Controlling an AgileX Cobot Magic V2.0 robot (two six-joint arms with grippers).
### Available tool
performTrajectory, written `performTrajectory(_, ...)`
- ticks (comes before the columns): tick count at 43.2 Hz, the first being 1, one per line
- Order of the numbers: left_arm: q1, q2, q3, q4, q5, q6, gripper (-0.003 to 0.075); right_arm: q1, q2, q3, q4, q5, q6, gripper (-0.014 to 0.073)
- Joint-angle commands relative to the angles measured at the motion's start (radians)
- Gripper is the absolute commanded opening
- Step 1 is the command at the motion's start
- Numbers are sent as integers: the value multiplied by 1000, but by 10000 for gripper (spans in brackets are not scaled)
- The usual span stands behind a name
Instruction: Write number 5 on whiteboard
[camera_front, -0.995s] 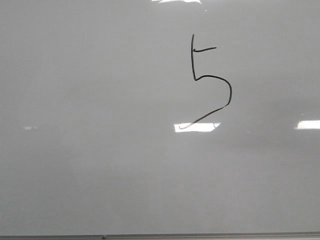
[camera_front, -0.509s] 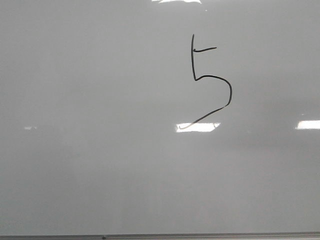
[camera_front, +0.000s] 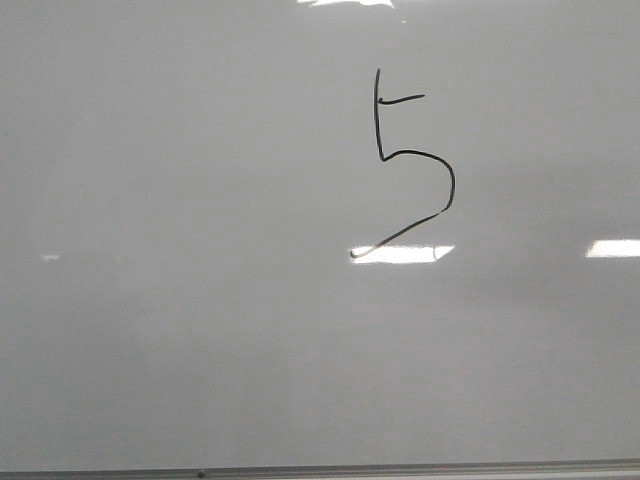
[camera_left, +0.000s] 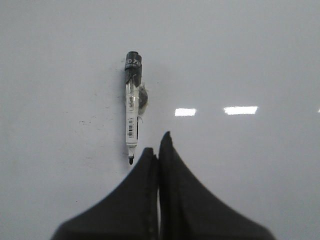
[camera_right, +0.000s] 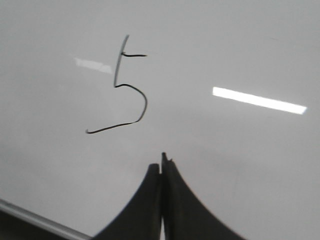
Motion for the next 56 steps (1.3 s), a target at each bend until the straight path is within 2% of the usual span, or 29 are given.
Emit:
performTrajectory(1, 0, -14, 6, -8, -81, -10, -20, -34, 4, 31, -142, -192, 178, -60)
performTrajectory(5, 0, -14, 6, -8, -81, -10, -20, -50, -20, 91, -200, -254, 206, -60)
performTrajectory(9, 0, -14, 6, -8, -81, -10, -20, -78, -72, 155, -205, -254, 205, -60)
performTrajectory(15, 0, -14, 6, -8, -81, -10, -20, -123, -181, 239, -203, -203, 205, -60)
performTrajectory(21, 0, -14, 6, -8, -81, -10, -20, -147, -285, 238, -203, -67, 205, -60)
performTrajectory(31, 0, -14, 6, -8, -86, -10, -20, -147, -275, 238, -202, -21, 205, -60)
performTrajectory(56, 0, -14, 6, -8, -87, -10, -20, -147, -275, 238, -202, -19, 205, -60)
